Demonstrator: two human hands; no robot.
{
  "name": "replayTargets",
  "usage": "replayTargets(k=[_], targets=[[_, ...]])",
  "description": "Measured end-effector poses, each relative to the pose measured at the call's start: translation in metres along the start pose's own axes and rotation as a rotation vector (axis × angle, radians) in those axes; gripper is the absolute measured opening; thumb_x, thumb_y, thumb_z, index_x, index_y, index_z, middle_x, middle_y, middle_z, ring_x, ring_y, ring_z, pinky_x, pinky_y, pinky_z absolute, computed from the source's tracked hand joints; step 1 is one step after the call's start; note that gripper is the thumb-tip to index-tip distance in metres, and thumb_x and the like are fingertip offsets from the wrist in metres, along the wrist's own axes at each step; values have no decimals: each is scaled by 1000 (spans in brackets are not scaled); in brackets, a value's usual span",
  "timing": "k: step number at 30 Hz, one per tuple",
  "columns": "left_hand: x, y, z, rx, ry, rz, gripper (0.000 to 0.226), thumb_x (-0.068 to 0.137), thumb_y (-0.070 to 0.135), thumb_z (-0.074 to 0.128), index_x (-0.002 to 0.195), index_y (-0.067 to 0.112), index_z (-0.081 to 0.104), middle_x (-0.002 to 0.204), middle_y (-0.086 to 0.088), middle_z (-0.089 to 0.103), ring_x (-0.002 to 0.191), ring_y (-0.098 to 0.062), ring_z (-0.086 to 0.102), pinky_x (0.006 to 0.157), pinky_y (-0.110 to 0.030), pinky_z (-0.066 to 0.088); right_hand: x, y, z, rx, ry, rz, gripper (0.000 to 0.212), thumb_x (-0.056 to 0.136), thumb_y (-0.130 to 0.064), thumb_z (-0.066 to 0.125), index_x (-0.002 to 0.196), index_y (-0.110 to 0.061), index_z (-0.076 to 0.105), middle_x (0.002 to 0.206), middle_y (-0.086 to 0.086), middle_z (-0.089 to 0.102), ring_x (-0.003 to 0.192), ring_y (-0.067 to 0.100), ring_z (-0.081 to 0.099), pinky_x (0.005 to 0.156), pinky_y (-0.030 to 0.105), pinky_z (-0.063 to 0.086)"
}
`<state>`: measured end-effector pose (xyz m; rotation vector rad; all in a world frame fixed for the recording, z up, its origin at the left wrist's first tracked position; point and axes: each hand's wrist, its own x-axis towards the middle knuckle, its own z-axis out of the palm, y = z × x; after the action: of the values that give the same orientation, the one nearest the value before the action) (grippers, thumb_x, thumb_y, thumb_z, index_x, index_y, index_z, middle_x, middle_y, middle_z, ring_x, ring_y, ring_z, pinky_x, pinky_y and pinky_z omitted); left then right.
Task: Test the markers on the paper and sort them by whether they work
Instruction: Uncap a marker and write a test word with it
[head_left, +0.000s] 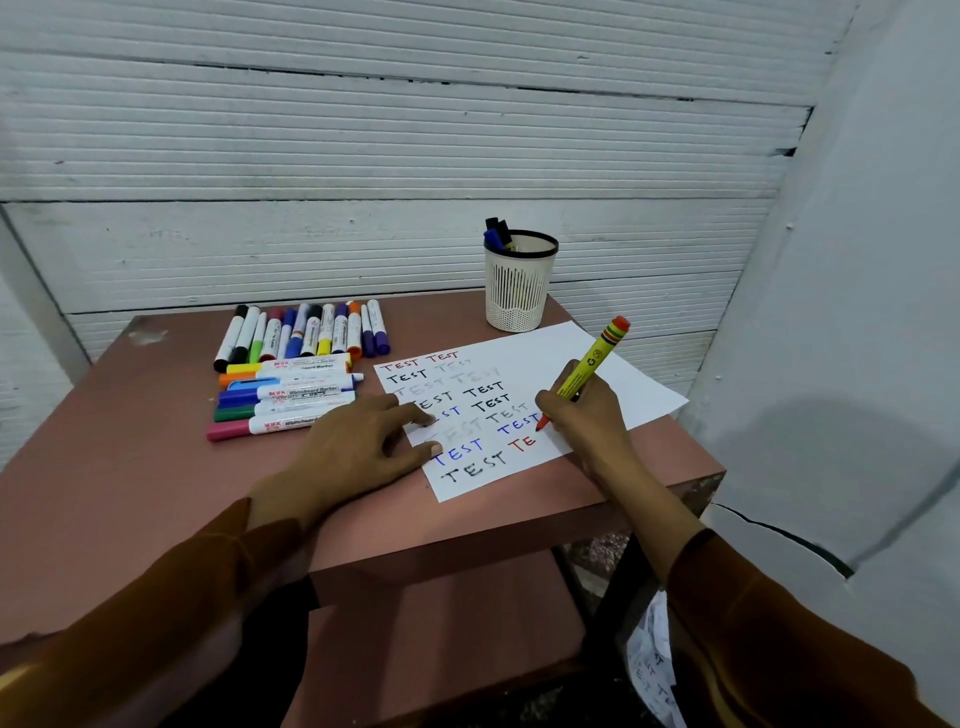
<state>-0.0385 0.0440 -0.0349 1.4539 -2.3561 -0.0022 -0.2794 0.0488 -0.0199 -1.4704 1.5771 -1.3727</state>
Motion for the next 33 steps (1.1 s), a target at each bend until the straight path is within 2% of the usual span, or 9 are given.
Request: replayTargets(k=[5, 11, 16, 21, 24, 26, 33], targets=[[0, -1, 0, -2, 1, 6, 73, 68, 78, 20, 118, 39, 56, 90, 9, 56, 80, -6, 48, 60, -25, 41, -1, -2, 0, -14, -8, 1, 30, 79, -4, 61, 63, -14, 38, 56, -1, 45, 50, 7, 44, 47, 12, 34], [0, -1, 1, -5, -1, 8, 73, 68, 78, 21, 118, 39, 56, 92, 10, 55, 80, -6, 48, 60, -23, 40, -2, -3, -1, -10, -31, 12, 29, 79, -4, 60, 64, -13, 37, 57, 2, 44, 52, 13, 44, 52, 22, 35], [0, -1, 1, -1, 3, 9, 72, 68, 78, 21, 118, 39, 56, 90, 11, 54, 80, -6, 46, 60, -24, 40, -2, -3, -1, -5, -21, 8, 32, 77, -2, 59, 62, -15, 34, 56, 0, 39, 52, 13, 40, 53, 24, 34], [0, 0, -1, 17, 3, 16, 74, 68, 78, 19, 119, 39, 56, 92, 10, 54, 79, -5, 46, 59, -22, 40, -3, -3, 0, -7, -32, 10, 32, 77, -2, 60, 63, -15, 34, 57, 0, 38, 53, 13, 39, 54, 24, 34], [0, 0, -1, 23, 0, 18, 75, 68, 79, 18, 119, 39, 55, 90, 11, 54, 78, -5, 47, 60, -23, 41, -2, -2, -2, 7, 21, 10, 32, 78, -3, 60, 62, -14, 35, 55, -1, 41, 51, 11, 42, 52, 20, 36], [0, 0, -1, 23, 1, 17, 75, 68, 79, 18, 119, 39, 55, 90, 11, 53, 77, -5, 46, 58, -22, 39, -1, -2, -2, 21, 55, 9, 32, 78, -3, 61, 61, -14, 36, 55, -1, 43, 52, 10, 44, 54, 22, 36], [-1, 0, -1, 16, 5, 15, 75, 68, 79, 19, 119, 38, 56, 88, 11, 53, 76, -6, 46, 59, -24, 41, -1, -3, 0, 0, 30, 25, 30, 79, -4, 61, 63, -13, 37, 58, 0, 45, 52, 9, 47, 51, 19, 36]])
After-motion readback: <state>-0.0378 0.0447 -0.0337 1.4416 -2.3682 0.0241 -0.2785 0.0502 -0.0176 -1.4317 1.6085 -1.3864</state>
